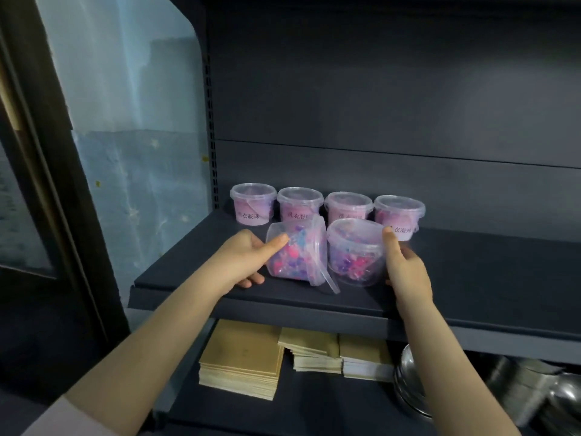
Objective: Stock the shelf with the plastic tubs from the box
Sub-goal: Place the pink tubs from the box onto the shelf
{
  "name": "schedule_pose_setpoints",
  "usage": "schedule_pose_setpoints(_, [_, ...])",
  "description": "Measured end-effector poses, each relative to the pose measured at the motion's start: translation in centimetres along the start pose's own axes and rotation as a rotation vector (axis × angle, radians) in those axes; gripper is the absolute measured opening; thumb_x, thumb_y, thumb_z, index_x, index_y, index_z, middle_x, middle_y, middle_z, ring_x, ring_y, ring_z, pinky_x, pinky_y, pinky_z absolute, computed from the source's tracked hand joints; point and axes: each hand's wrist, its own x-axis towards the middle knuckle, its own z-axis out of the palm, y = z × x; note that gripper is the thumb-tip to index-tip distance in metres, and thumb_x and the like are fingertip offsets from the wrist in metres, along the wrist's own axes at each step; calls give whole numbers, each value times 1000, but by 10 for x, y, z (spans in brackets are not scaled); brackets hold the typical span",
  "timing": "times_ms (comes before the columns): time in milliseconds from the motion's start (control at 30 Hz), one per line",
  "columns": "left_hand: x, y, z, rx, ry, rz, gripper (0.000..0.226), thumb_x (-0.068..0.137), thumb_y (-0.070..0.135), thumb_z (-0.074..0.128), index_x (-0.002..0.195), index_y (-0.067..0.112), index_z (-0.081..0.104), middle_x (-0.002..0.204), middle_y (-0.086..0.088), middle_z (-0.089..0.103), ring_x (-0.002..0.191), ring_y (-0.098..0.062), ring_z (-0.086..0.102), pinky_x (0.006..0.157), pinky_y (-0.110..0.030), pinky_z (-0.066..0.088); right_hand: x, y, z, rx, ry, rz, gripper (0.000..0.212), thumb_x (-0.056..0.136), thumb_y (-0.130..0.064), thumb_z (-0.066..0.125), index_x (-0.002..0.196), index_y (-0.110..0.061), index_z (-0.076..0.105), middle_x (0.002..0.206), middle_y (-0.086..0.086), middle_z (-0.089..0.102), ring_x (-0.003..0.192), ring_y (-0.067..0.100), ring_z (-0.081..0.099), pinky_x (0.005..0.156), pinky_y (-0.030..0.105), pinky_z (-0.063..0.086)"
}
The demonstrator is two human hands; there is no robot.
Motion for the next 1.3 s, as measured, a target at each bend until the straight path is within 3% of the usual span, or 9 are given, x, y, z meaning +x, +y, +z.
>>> schedule_pose_setpoints(100, [15,-13,-8,247,175,445,71,84,55,59,143,28,32,145,1,39,125,-18,46,103,-41,42,0,-2,2,125,-66,-85,53,83,-72,43,127,-43,47,127,-12,52,124,18,49,107,41,38])
schedule_pose_setpoints(167, [18,-12,-12,293,79,795,66,93,36,56,148,43,20,158,14,15,144,-9,18,117,-43,22,-5,-4,-1,216,-196,-152,46,94,-55,46,138,-41,43,133,-17,47,123,7,45,101,26,36])
schedule_pose_setpoints(267, [17,-5,-8,462,-153,933,70,93,38,56,141,58,8,158,22,-6,146,-4,2,118,-34,10,-3,0,-10,288,-309,-219,40,94,-36,54,135,-35,50,131,-13,56,123,8,53,98,25,44])
schedule_pose_setpoints(400, [26,-12,0,772,111,1067,78,85,47,64,147,48,18,160,9,9,142,-18,26,113,-42,25,-4,3,-12,296,-274,-261,48,82,-35,65,128,-27,55,121,-6,61,116,11,58,95,29,49])
schedule_pose_setpoints(533, [34,-18,-4,581,324,987,64,77,50,71,132,38,42,149,6,33,120,-25,52,92,-44,47,-4,4,-5,232,-142,-304,45,81,-34,72,123,-30,59,117,-6,64,107,4,61,89,21,50])
schedule_pose_setpoints(700, [48,-45,-16,96,286,650,64,69,45,79,120,31,44,131,6,39,106,-17,57,84,-43,54,0,9,-4,85,-24,-352,45,77,-45,72,119,-35,56,119,-4,57,99,6,60,84,23,50])
schedule_pose_setpoints(967, [47,-72,-39,319,-9,575,104,62,60,78,145,47,16,158,14,8,145,-20,13,117,-48,20,4,13,0,83,-65,-374,55,74,-67,64,119,-37,53,127,-22,52,122,10,51,105,39,44])
schedule_pose_setpoints(1200, [42,-59,-28,254,25,701,37,79,72,37,114,60,42,140,24,31,136,-13,24,114,-47,23,-4,7,-1,41,-73,-527,32,90,-46,47,113,-35,66,118,-11,53,117,2,49,103,27,39])
schedule_pose_setpoints(1300, [48,-53,-26,63,-20,573,40,76,76,37,100,44,43,137,19,35,125,-3,34,104,-32,32,-4,8,-1,-162,-18,-607,34,80,-48,51,109,-35,64,123,-11,46,122,12,36,107,31,27])
